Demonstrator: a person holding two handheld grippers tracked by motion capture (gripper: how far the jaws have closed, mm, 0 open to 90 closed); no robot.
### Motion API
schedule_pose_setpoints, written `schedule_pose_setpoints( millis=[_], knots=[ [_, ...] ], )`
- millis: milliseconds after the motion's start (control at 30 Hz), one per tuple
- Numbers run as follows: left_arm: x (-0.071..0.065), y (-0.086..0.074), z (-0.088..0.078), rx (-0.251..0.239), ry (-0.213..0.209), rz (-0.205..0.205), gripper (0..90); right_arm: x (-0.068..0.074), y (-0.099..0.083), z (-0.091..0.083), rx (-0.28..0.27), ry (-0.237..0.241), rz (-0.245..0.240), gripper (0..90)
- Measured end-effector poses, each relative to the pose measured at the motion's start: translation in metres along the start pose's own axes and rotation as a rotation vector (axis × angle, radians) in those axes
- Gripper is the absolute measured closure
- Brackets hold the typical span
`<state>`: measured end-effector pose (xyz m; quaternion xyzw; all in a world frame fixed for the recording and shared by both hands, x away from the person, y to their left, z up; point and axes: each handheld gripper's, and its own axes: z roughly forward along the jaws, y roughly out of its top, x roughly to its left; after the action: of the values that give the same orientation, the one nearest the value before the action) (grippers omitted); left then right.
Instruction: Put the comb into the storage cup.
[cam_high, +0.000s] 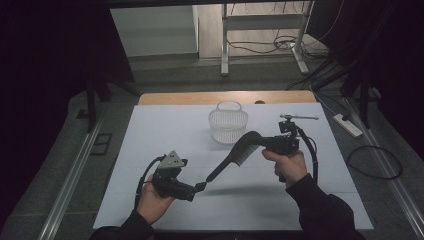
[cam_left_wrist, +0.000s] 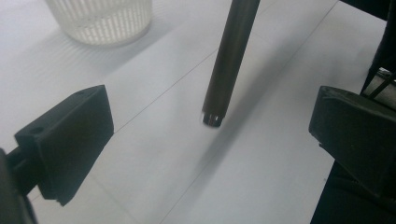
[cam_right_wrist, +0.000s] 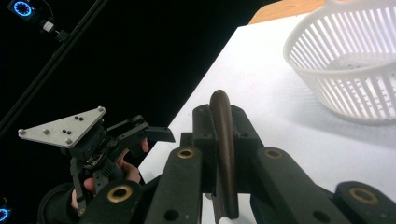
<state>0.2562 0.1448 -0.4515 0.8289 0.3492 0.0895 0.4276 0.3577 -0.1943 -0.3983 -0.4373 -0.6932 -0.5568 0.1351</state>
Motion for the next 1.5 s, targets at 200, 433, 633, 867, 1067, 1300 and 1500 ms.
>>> schedule_pose_setpoints(
  millis=[200,433,633,867,1067,1300,1500],
  knots=[
    [0.005,-0.007,-0.014,-0.019,0.034,-0.02,1.4,0.0,0.005,0.001,-0.002,-0.008,-0.006,83.8],
    [0.01,-0.018,-0.027,-0.021,0.047,-0.034,1.8,-0.001,0.01,0.004,-0.01,-0.024,-0.008,83.9],
    [0.016,-0.026,-0.034,-0.042,0.026,-0.071,1.4,-0.002,0.014,0.003,-0.019,-0.037,-0.008,83.8],
    [0.02,-0.035,-0.042,-0.045,0.047,-0.089,0.8,-0.006,0.021,0.0,-0.044,-0.047,0.0,83.9],
    [0.024,-0.044,-0.051,-0.049,0.065,-0.112,0.7,-0.007,0.026,-0.003,-0.06,-0.062,-0.002,83.8],
    [0.027,-0.055,-0.064,-0.057,0.071,-0.133,0.1,-0.008,0.033,-0.004,-0.072,-0.075,-0.004,83.9],
    [0.029,-0.067,-0.076,-0.059,0.08,-0.139,0.0,-0.011,0.039,-0.004,-0.076,-0.084,-0.001,83.9]
  ],
)
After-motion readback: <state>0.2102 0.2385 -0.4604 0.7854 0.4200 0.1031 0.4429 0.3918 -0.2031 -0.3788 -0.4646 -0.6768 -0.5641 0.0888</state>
